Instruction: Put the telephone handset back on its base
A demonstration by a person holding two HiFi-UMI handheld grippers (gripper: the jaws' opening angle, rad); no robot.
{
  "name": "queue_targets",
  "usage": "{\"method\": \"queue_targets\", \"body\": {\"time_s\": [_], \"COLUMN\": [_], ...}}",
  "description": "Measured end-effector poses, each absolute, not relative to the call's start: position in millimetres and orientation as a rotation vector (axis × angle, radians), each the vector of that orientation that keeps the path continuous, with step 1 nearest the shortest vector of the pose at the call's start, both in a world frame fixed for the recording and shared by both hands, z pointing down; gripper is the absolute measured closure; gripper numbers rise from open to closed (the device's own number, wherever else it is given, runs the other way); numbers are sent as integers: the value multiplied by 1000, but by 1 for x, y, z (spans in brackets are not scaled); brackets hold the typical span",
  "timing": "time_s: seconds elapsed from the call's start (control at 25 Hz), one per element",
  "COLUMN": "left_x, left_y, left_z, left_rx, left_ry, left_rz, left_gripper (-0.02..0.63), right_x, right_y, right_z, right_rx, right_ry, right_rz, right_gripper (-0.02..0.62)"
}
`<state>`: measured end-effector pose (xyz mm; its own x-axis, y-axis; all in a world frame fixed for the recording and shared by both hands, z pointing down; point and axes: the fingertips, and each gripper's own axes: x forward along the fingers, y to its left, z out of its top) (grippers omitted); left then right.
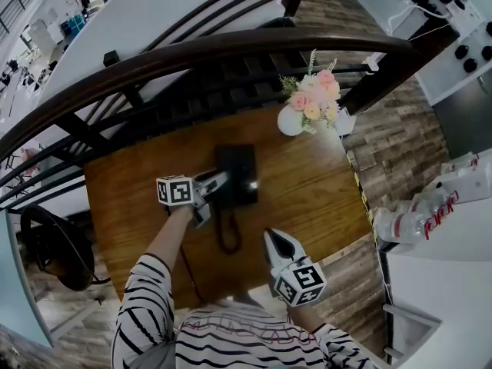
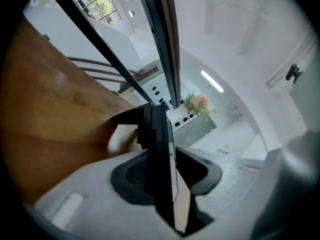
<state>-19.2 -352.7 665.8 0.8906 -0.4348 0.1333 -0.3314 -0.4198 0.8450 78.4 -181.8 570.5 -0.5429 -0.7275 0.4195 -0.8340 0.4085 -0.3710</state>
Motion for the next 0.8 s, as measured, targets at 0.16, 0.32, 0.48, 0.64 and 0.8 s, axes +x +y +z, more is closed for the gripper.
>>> {"method": "queue_targets", "body": {"time_s": [0.16, 0.32, 0.48, 0.64, 0.8], "left_x": [-24, -29, -32, -34, -33], "left_y": [-349, -342, -337, -336, -336], "left_z": [672, 668, 663, 666, 669], "left_rx": [2043, 2048, 2065, 2071, 2055], "left_ry": [-583, -619, -655, -690, -682], "left_rz": [-82, -74, -64, -42, -60], "left_gripper": [443, 444, 487, 524, 532], "right_x": [77, 75, 74, 75, 80], "right_y": [-182, -180, -178, -178, -176], "right_z": [569, 569, 568, 568, 570], "right_rx": [1383, 1373, 1367, 1368, 1376], "right_ry": [-2477, -2482, -2486, -2486, -2477], "right_rz": [820, 825, 826, 825, 827], "right_gripper": [594, 594, 594, 594, 594]}}
